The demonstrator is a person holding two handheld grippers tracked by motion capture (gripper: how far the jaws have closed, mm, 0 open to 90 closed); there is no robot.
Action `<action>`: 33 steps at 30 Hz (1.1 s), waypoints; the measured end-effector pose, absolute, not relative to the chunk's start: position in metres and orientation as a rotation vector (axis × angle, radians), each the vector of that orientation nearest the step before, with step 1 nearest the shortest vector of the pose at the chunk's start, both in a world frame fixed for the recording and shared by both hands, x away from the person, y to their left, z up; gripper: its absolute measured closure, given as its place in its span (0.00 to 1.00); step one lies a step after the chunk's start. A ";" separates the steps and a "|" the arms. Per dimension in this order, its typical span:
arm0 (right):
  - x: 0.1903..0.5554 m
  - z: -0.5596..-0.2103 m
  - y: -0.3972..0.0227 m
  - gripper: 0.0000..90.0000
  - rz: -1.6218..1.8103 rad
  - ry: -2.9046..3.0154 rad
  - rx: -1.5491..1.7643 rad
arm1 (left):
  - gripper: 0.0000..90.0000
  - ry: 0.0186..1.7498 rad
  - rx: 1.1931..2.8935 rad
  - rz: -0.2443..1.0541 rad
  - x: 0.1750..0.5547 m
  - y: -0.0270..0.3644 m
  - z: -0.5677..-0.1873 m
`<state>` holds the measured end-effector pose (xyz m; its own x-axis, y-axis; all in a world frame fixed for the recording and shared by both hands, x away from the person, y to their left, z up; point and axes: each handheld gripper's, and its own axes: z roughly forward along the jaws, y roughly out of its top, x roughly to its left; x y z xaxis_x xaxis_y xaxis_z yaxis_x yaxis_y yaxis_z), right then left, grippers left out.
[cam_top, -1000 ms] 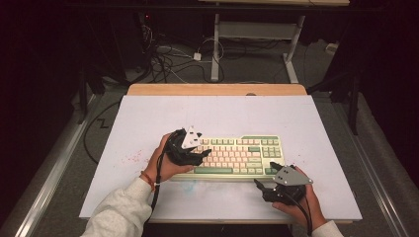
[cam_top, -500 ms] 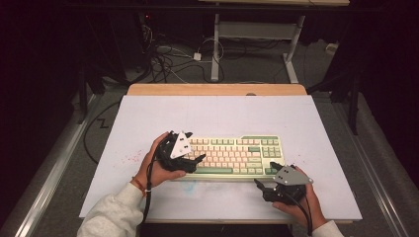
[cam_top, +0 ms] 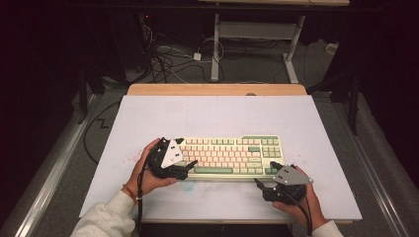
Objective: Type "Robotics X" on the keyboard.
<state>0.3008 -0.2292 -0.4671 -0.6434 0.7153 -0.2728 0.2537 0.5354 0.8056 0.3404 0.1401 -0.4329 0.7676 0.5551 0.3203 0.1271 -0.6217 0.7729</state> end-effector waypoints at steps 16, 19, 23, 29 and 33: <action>0.310 -0.455 -0.221 0.32 1.057 2.162 0.781 | 0.21 0.588 2.169 0.718 0.319 0.170 -0.448; 0.313 -0.450 -0.219 0.34 1.090 2.176 0.771 | 0.21 0.599 2.163 0.716 0.315 0.175 -0.449; 0.319 -0.445 -0.217 0.40 1.118 2.202 0.765 | 0.21 0.624 2.167 0.709 0.313 0.182 -0.454; 0.333 -0.439 -0.203 0.65 1.091 2.261 0.750 | 0.21 0.650 2.192 0.706 0.314 0.190 -0.459; 0.343 -0.434 -0.188 0.80 1.083 2.305 0.715 | 0.21 0.670 2.198 0.700 0.312 0.195 -0.461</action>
<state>0.3434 -0.1878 -0.4338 -0.7420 0.6377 -0.2068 0.2481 0.5477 0.7990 0.3118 0.1951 -0.4609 0.7171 0.6400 0.2761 0.2469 -0.6036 0.7581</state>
